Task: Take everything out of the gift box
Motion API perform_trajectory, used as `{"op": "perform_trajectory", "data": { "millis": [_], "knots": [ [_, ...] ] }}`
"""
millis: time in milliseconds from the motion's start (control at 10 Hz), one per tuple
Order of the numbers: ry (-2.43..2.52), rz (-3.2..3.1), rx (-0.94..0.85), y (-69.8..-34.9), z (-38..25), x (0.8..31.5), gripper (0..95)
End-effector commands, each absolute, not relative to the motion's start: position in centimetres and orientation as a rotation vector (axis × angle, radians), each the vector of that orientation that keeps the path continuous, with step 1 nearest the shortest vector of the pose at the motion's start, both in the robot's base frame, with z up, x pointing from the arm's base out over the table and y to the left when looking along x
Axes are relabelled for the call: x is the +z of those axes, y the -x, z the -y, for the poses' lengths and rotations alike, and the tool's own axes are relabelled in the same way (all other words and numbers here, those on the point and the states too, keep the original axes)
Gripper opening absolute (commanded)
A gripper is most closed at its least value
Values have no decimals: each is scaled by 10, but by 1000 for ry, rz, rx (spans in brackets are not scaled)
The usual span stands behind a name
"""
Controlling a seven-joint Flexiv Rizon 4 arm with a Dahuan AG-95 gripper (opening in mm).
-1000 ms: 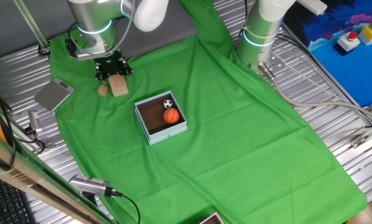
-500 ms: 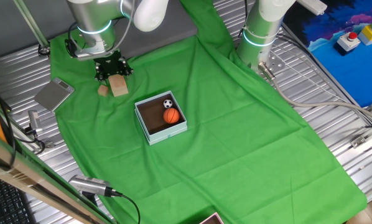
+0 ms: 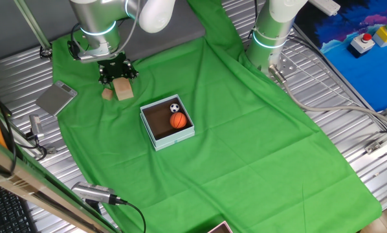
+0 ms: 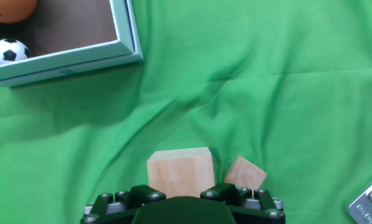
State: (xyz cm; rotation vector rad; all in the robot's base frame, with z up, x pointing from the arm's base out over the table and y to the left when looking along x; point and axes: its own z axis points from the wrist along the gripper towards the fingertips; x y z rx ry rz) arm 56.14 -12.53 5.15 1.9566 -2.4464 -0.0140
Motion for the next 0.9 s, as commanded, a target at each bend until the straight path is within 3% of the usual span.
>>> {"op": "perform_trajectory", "data": {
  "millis": [100, 200, 300, 400, 900],
  "knots": [
    [-1956, 2446, -14, -561, 125, 51, 760],
    [-1956, 2446, -14, -561, 125, 51, 760],
    [-1691, 2541, 10, -548, 58, 106, 760],
    [-1690, 2541, 12, -548, 58, 107, 570],
    [-1691, 2541, 1, -549, 62, 105, 570]
  ]
}}
